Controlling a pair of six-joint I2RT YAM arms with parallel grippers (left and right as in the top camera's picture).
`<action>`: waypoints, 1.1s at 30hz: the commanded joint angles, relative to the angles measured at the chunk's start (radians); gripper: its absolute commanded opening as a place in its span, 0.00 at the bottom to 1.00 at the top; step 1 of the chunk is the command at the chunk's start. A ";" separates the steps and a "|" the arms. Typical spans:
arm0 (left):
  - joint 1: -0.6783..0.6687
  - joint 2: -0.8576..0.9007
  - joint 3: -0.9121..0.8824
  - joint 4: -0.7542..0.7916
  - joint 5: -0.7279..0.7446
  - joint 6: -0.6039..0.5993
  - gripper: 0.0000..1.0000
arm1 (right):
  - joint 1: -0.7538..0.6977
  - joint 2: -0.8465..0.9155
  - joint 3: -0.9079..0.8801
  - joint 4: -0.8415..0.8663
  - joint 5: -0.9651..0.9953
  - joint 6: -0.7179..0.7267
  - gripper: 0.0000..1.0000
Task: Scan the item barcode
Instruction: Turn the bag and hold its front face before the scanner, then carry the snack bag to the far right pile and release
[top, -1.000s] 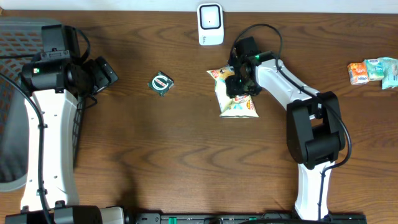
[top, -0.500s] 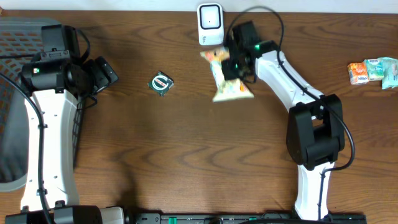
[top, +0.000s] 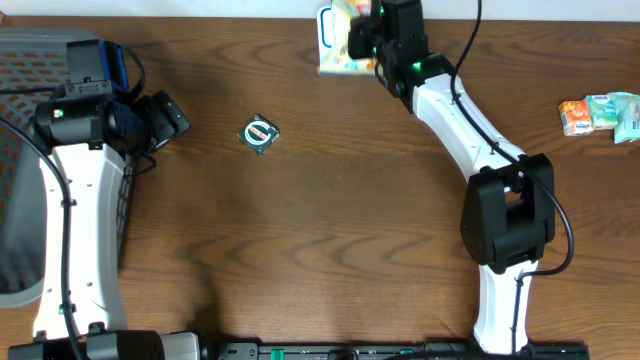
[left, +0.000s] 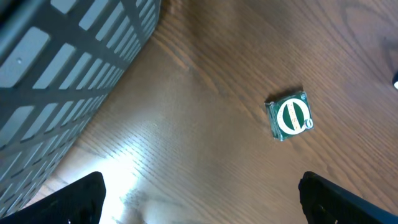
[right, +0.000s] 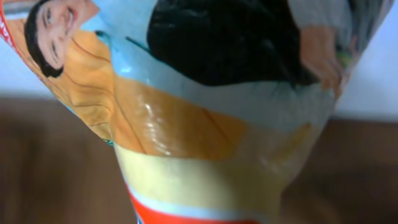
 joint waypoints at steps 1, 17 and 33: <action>0.002 0.000 0.007 -0.002 -0.006 -0.009 0.98 | 0.005 0.027 0.018 0.100 0.047 0.034 0.01; 0.002 0.000 0.007 -0.002 -0.006 -0.009 0.98 | 0.004 0.248 0.018 0.616 0.092 0.030 0.04; 0.002 0.000 0.007 -0.002 -0.006 -0.009 0.98 | -0.123 0.072 0.018 0.349 0.106 0.030 0.01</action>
